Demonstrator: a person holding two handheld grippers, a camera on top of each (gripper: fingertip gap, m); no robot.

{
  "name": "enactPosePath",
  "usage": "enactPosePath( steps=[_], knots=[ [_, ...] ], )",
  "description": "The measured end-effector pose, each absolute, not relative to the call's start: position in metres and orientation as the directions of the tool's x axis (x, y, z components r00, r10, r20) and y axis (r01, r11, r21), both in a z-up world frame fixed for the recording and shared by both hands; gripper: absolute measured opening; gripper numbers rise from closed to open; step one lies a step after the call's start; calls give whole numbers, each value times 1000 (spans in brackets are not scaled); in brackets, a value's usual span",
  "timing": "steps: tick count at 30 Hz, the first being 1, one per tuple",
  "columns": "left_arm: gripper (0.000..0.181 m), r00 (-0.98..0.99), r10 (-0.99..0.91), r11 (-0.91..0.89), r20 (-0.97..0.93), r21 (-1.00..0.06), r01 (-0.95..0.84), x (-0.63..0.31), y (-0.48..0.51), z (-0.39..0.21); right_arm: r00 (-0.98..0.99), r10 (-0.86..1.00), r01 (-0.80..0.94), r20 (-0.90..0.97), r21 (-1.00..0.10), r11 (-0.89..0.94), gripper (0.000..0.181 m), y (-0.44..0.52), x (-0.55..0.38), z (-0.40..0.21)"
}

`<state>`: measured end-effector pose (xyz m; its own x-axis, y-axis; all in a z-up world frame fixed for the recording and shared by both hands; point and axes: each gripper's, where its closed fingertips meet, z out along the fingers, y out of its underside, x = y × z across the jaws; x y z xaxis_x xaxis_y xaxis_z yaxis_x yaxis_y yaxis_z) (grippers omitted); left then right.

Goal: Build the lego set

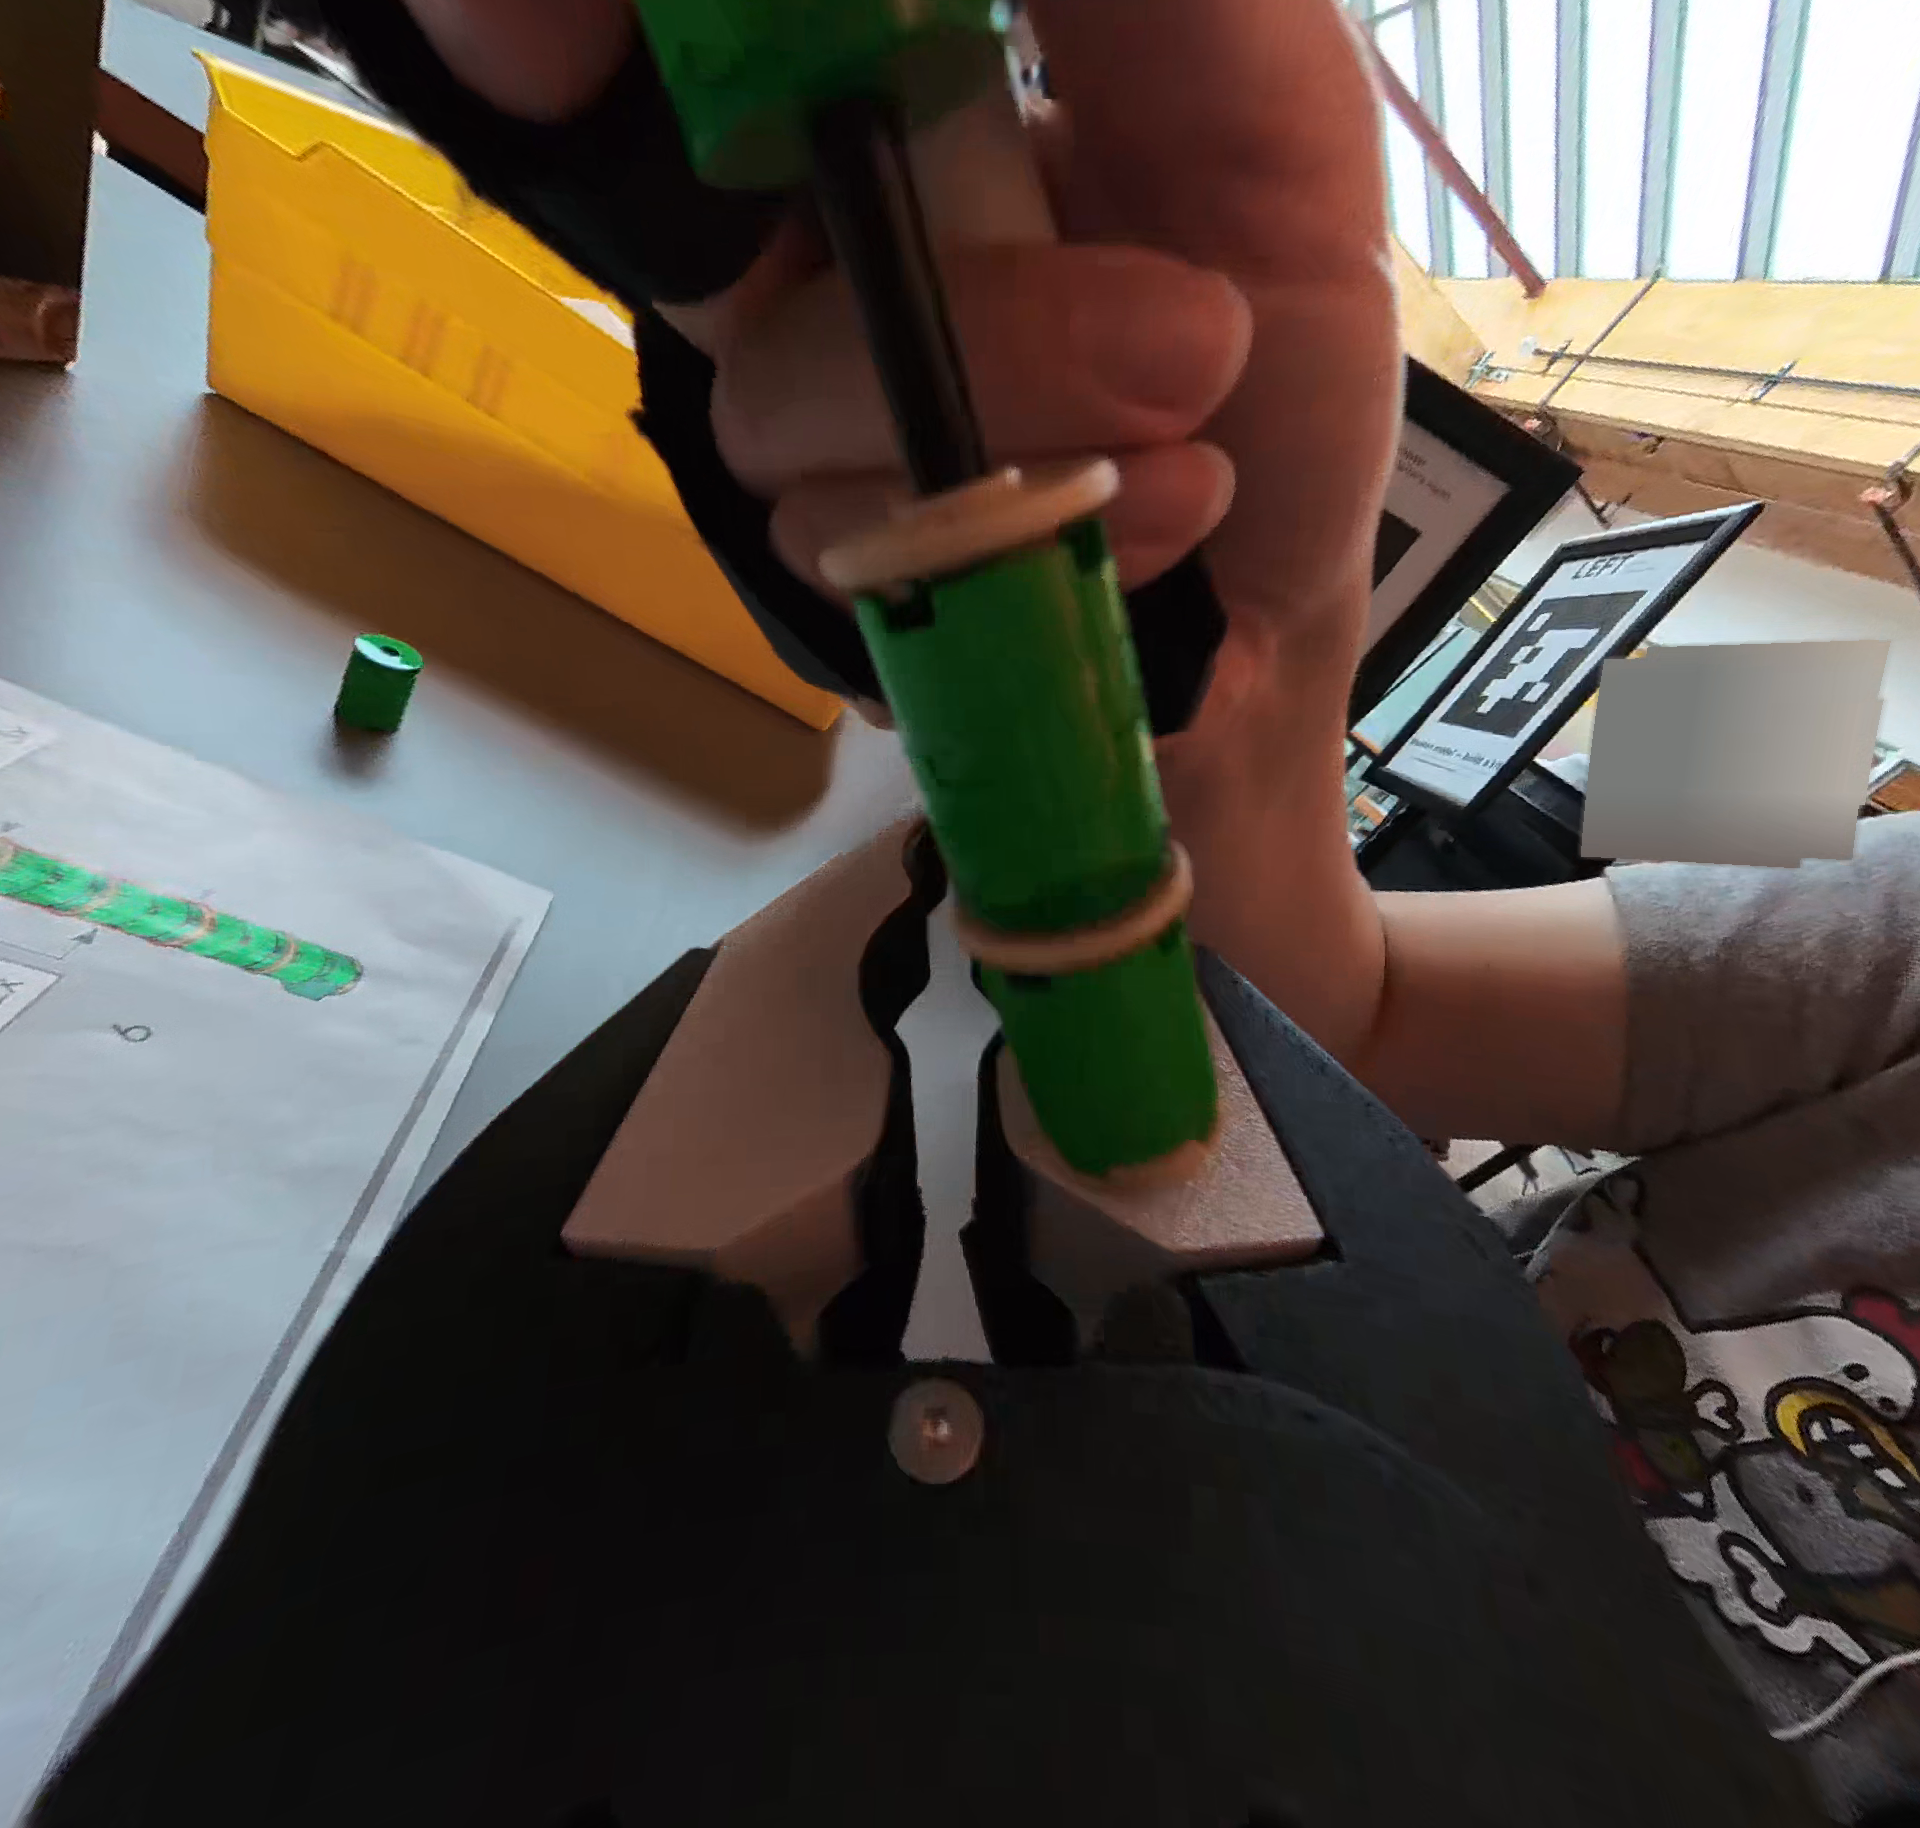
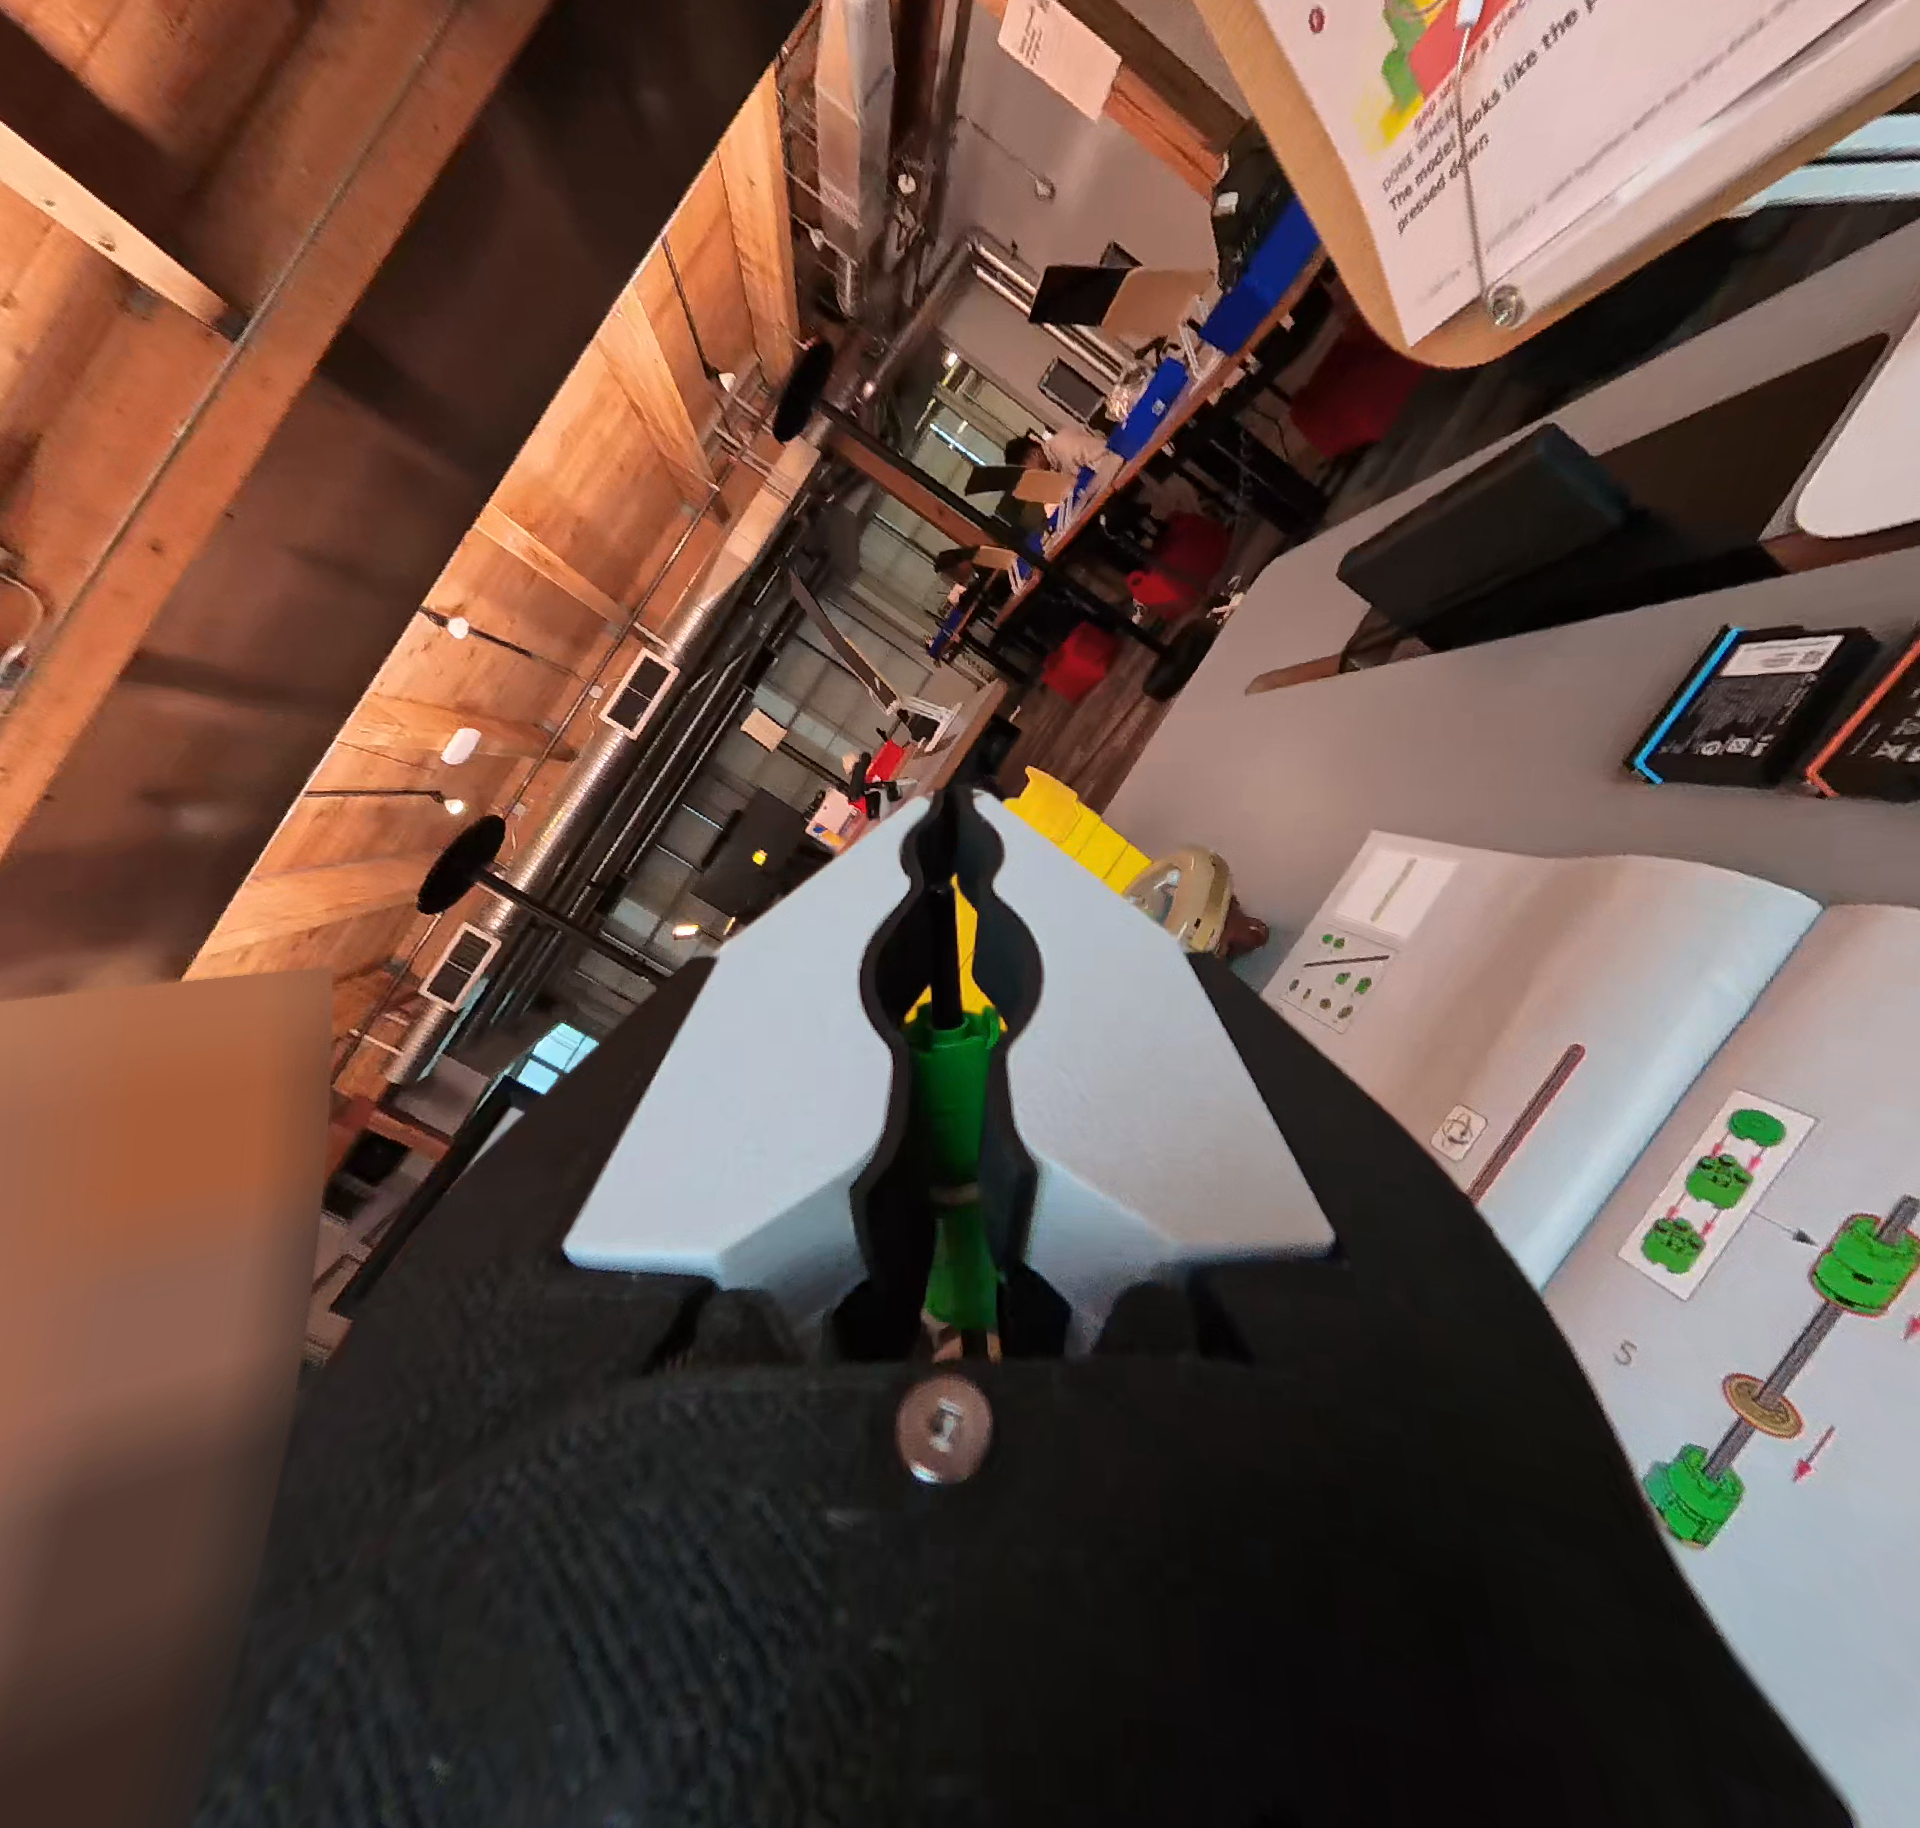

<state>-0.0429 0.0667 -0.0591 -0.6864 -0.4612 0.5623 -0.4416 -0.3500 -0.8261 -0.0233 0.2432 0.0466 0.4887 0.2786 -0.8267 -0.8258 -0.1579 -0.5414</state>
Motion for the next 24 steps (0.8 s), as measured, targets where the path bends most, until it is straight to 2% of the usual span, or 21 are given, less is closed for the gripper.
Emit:
enactPosePath(
  steps=[10,24],
  knots=[
    [0,-697,-501,-338,513,-858,-388,-41,62,-62,544,334,-786,-769,-607,-119,0,244,-46,63],
    [0,-720,-551,-289,421,-906,-308,-47,76,-47,698,493,-523,-518,-840,-143,0,235,-104,83]
  ],
)
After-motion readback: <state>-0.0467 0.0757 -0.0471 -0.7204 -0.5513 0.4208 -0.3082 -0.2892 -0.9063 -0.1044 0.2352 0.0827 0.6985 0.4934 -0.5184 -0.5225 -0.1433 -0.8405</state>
